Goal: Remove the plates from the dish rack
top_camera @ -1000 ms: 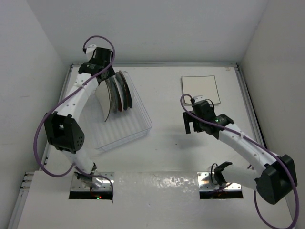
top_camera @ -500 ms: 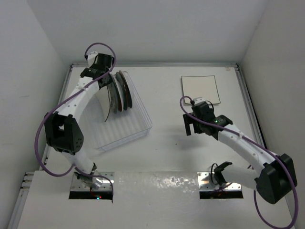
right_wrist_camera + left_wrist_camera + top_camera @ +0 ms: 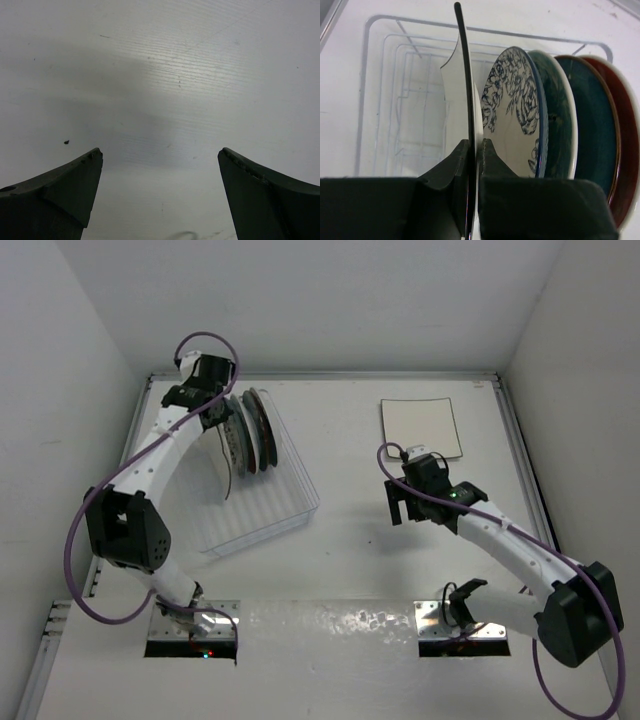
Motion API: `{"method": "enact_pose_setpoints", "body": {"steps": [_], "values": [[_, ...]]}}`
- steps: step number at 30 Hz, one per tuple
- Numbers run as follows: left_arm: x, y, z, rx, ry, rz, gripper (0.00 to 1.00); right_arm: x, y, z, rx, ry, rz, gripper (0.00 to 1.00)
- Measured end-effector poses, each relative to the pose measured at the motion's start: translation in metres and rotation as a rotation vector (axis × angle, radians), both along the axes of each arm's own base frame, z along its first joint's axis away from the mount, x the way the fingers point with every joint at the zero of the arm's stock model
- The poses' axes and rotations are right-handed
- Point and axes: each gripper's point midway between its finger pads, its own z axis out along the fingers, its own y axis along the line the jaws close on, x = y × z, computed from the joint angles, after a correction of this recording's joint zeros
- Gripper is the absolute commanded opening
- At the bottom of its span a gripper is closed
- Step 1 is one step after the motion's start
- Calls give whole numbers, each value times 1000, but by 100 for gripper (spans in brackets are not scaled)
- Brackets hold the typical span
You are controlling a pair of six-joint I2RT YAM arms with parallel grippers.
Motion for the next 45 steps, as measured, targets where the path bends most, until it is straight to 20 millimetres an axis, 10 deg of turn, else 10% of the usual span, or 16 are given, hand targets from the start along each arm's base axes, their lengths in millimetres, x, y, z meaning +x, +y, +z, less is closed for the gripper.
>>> {"method": "enact_pose_setpoints", "body": {"steps": [7, 25, 36, 45], "values": [[-2, -2, 21, 38, 18, -83, 0, 1, -2, 2, -7, -9, -7, 94], [-3, 7, 159, 324, -157, -147, 0, 7, -8, 20, -25, -55, -36, 95], [-29, -114, 170, 705, -206, -384, 0, 27, -29, 46, 118, -95, -209, 99], [-100, -183, 161, 1040, -276, -550, 0, 47, -25, 131, 455, -235, -235, 99]]}}
